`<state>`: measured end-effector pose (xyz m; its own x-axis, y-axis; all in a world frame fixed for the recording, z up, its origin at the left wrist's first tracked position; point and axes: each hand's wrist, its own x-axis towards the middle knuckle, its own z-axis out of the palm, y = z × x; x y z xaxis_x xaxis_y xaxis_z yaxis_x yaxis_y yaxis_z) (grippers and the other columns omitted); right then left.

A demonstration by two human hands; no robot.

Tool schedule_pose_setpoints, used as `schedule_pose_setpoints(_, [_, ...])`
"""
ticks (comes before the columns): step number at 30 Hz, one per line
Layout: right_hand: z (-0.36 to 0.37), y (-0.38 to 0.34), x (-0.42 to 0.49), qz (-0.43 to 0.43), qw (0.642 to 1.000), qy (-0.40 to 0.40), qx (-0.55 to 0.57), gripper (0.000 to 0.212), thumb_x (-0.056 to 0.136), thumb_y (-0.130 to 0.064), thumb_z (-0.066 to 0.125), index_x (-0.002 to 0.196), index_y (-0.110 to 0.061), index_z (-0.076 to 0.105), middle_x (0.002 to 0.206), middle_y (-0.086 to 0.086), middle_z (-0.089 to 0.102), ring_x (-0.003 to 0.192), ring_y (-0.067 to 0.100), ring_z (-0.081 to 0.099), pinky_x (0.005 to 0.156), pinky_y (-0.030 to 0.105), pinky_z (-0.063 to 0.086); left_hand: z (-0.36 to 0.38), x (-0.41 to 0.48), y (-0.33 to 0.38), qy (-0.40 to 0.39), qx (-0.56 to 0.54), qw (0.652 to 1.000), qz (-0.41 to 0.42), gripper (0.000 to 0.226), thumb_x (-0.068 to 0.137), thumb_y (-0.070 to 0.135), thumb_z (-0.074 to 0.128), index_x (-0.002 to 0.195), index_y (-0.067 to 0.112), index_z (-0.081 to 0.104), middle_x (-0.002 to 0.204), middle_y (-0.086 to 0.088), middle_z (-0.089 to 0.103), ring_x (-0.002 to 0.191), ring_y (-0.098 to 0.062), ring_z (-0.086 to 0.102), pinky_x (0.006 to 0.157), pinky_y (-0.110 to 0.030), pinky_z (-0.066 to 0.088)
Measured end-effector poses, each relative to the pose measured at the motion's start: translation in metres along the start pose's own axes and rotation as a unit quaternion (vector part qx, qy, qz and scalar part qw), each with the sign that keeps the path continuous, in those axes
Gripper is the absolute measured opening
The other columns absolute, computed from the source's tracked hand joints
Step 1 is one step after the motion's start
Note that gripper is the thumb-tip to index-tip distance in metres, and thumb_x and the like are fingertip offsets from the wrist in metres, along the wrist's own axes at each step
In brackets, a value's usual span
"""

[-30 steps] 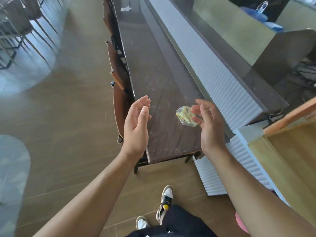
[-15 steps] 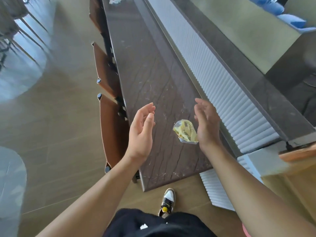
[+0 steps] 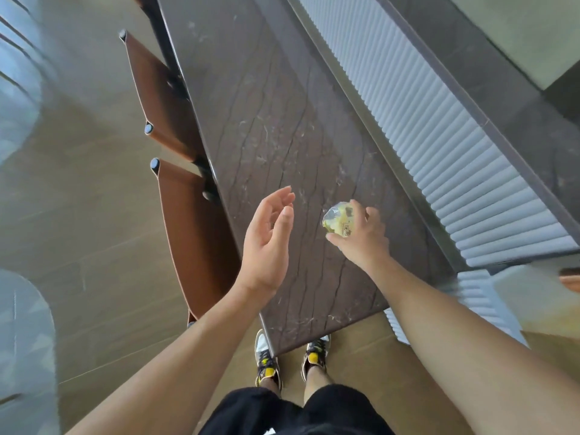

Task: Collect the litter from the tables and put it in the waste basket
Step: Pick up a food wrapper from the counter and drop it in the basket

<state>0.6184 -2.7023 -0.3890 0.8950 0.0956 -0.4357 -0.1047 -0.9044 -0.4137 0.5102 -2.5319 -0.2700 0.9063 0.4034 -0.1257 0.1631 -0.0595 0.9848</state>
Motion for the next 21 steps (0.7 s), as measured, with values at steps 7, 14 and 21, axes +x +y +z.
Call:
schedule_pose_setpoints(7, [0.034, -0.005, 0.019, 0.029, 0.994, 0.016, -0.105, 0.088, 0.086, -0.046, 0.078, 0.155, -0.033, 0.025, 0.144, 0.010, 0.036, 0.130, 0.038, 0.046, 0.098, 0.053, 0.045, -0.001, 0.009, -0.025, -0.017, 0.009, 0.999, -0.028, 0.028, 0.104, 0.042, 0.047, 0.130, 0.043, 0.057, 0.138, 0.013, 0.066, 0.133, -0.004, 0.059, 0.115, -0.049, 0.049])
schedule_pose_setpoints(14, [0.054, -0.002, 0.014, 0.037, 0.998, 0.003, -0.052, 0.078, 0.087, -0.024, 0.074, 0.151, -0.030, 0.029, 0.133, 0.012, 0.038, 0.122, 0.038, 0.052, 0.098, 0.051, 0.046, -0.007, 0.013, -0.034, -0.031, 0.020, 0.999, -0.028, 0.034, 0.098, 0.053, 0.046, 0.130, 0.045, 0.057, 0.136, 0.013, 0.067, 0.133, -0.005, 0.059, 0.113, -0.051, 0.050])
schedule_pose_setpoints(21, [0.025, -0.002, -0.016, -0.008, 0.982, 0.111, 0.156, 0.077, 0.082, -0.015, 0.077, 0.149, -0.030, 0.041, 0.129, 0.012, 0.042, 0.104, 0.025, 0.055, 0.087, 0.037, 0.060, -0.009, 0.016, -0.024, -0.052, 0.009, 0.999, -0.015, 0.027, 0.104, 0.042, 0.047, 0.128, 0.049, 0.057, 0.136, 0.013, 0.067, 0.133, -0.006, 0.060, 0.113, -0.050, 0.051])
